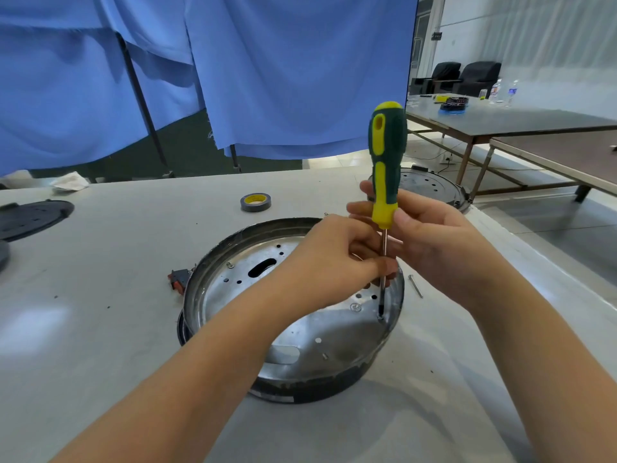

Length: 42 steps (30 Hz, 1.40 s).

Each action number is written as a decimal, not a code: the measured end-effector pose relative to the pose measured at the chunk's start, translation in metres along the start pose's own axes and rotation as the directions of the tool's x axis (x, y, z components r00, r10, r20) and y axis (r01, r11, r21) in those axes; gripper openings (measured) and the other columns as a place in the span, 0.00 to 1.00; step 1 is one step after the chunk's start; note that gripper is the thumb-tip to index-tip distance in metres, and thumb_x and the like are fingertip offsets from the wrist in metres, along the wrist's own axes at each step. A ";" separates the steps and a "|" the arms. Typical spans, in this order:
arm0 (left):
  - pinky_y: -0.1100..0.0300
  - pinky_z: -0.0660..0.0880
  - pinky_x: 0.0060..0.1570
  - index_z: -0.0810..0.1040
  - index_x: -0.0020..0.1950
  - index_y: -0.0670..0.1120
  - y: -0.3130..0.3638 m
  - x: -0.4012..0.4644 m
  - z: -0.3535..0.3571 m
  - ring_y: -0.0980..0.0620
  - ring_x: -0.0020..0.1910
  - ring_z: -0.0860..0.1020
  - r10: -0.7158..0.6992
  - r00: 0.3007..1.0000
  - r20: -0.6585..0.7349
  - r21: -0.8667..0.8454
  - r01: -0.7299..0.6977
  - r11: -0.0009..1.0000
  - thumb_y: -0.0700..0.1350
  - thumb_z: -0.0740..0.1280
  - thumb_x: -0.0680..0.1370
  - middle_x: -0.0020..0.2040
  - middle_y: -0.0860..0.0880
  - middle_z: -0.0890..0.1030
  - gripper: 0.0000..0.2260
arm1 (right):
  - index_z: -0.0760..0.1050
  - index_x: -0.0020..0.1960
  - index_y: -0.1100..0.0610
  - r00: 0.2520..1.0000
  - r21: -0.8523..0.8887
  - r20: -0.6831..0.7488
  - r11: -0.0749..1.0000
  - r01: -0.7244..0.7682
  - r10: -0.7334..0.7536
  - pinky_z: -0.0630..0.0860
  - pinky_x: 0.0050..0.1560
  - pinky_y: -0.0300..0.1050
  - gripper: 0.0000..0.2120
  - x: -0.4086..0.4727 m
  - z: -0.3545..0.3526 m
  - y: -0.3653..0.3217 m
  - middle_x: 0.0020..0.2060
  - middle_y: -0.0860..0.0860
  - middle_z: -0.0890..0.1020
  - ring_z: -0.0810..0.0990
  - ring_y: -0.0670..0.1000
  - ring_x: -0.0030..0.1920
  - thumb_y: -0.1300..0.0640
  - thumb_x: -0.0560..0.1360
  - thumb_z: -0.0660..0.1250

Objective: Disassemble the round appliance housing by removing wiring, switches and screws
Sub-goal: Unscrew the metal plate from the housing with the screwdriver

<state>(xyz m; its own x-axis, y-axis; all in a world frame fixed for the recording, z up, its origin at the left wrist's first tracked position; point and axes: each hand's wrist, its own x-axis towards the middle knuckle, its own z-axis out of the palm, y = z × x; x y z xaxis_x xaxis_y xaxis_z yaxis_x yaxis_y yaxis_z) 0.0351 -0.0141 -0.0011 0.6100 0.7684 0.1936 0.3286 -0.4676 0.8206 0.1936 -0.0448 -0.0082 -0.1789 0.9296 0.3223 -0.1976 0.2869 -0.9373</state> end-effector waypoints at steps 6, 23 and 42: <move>0.52 0.81 0.41 0.80 0.42 0.42 -0.002 0.001 0.002 0.53 0.33 0.83 0.039 0.997 -0.060 0.056 -0.036 0.998 0.45 0.77 0.69 0.32 0.49 0.82 0.09 | 0.78 0.56 0.54 0.994 -0.137 -0.096 0.990 0.031 -0.045 0.79 0.49 0.41 0.16 0.000 0.002 0.001 0.47 0.51 0.84 0.83 0.52 0.51 0.57 0.69 0.69; 0.56 0.81 0.40 0.80 0.38 0.46 -0.001 0.000 0.003 0.54 0.33 0.83 0.015 0.999 0.030 0.100 -0.018 0.995 0.44 0.75 0.70 0.33 0.50 0.83 0.06 | 0.83 0.49 0.48 0.992 -0.119 -0.115 0.992 0.039 -0.052 0.79 0.47 0.39 0.10 0.001 0.001 0.003 0.45 0.48 0.84 0.83 0.48 0.49 0.47 0.69 0.72; 0.57 0.81 0.44 0.82 0.49 0.45 -0.003 0.001 0.000 0.55 0.40 0.83 0.037 0.999 -0.001 0.036 -0.037 0.999 0.45 0.73 0.73 0.41 0.52 0.84 0.07 | 0.80 0.55 0.51 0.982 -0.216 -0.154 0.973 0.075 -0.110 0.78 0.47 0.38 0.16 0.000 0.001 0.004 0.48 0.50 0.85 0.83 0.49 0.50 0.52 0.68 0.71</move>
<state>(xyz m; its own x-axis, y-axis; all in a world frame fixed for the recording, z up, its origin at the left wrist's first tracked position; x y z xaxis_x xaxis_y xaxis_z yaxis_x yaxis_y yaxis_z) 0.0353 -0.0121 -0.0031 0.6211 0.7510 0.2244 0.3316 -0.5112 0.7929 0.1919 -0.0436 -0.0119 -0.0052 0.9169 0.3991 0.0025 0.3991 -0.9169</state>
